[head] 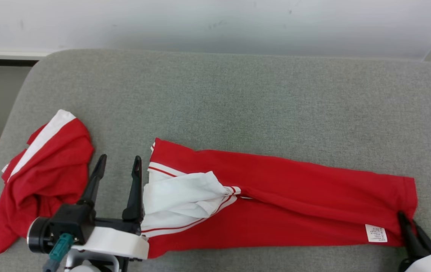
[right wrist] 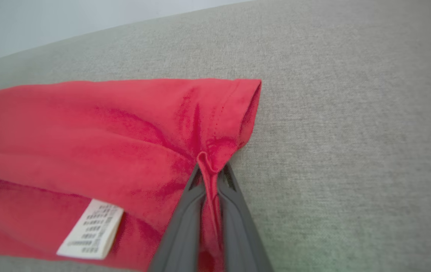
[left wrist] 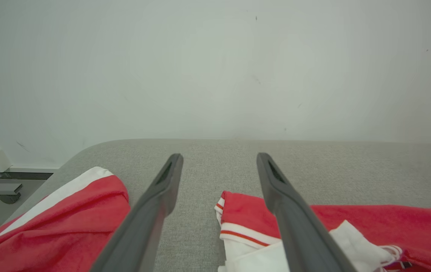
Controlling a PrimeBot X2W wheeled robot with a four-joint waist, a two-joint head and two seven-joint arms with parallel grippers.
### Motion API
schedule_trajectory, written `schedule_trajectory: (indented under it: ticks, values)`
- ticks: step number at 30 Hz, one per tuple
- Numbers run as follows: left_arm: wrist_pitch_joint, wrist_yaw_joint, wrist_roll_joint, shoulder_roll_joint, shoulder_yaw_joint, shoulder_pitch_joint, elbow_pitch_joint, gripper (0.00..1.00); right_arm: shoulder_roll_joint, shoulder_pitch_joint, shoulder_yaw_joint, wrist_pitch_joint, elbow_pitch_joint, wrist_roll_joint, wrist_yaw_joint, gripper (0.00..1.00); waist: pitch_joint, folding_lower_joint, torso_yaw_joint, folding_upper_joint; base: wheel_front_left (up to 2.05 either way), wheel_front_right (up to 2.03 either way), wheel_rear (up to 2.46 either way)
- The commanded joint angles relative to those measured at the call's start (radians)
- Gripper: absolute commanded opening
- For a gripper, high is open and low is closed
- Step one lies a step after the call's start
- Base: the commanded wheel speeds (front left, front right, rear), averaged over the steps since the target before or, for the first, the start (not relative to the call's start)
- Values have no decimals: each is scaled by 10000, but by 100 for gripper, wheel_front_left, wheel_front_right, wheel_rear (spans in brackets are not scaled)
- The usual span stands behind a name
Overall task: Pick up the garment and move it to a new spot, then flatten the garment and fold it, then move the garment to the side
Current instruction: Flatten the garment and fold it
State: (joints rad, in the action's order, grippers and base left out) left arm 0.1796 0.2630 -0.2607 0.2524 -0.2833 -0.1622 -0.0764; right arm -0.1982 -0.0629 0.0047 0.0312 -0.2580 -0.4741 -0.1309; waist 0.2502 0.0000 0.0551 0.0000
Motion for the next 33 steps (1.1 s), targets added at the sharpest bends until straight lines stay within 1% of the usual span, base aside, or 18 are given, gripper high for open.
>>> schedule_trajectory:
  ticks: [1,9,12,14,17,20,22,25,28,29,30,33]
  values:
    - [69,55,-41,19,28,105,5,100,-200,100,-264,-37,106,-103,13,0,-106,0,-52,0,0,0,0]
    - [55,163,-106,38,22,330,-66,100,-629,430,-2035,173,588,111,17,0,-486,0,-188,0,0,0,0]
    - [51,188,-144,65,31,433,-84,100,-663,387,-2304,403,1039,304,15,0,-625,0,-251,0,0,0,0]
    - [34,196,-150,78,24,472,-90,100,-567,255,-2187,708,1559,424,15,0,-728,0,-294,0,0,0,0]
    - [3,222,-181,104,11,534,-90,100,-245,42,-1569,1390,2588,590,14,0,-864,0,-338,0,0,0,0]
    - [-16,191,-209,88,-48,515,-91,100,118,-239,-587,2051,3415,671,14,0,-954,0,-313,0,0,0,0]
    - [-36,154,-220,71,-102,459,-71,100,421,-511,187,2267,3668,620,14,0,-976,0,-250,0,0,0,0]
    - [-44,93,-237,25,-227,321,-23,100,849,-951,1323,2372,3489,377,14,0,-949,0,-46,0,0,0,0]
    - [-9,20,-262,-32,-324,190,70,100,1198,-1383,2474,2174,3023,-3,14,0,-852,0,258,0,0,0,0]
    - [8,-12,-264,-58,-364,147,116,100,1255,-1495,2838,2115,2822,-149,14,0,-824,0,367,0,0,0,0]
    - [8,-12,-264,-58,-364,147,116,100,1255,-1495,2838,2115,2822,-149,14,0,-824,0,367,0,0,0,0]
    - [79,-61,-282,-148,-477,4,224,100,1400,-1820,3822,1772,2159,-563,14,0,-708,0,672,0,0,0,0]
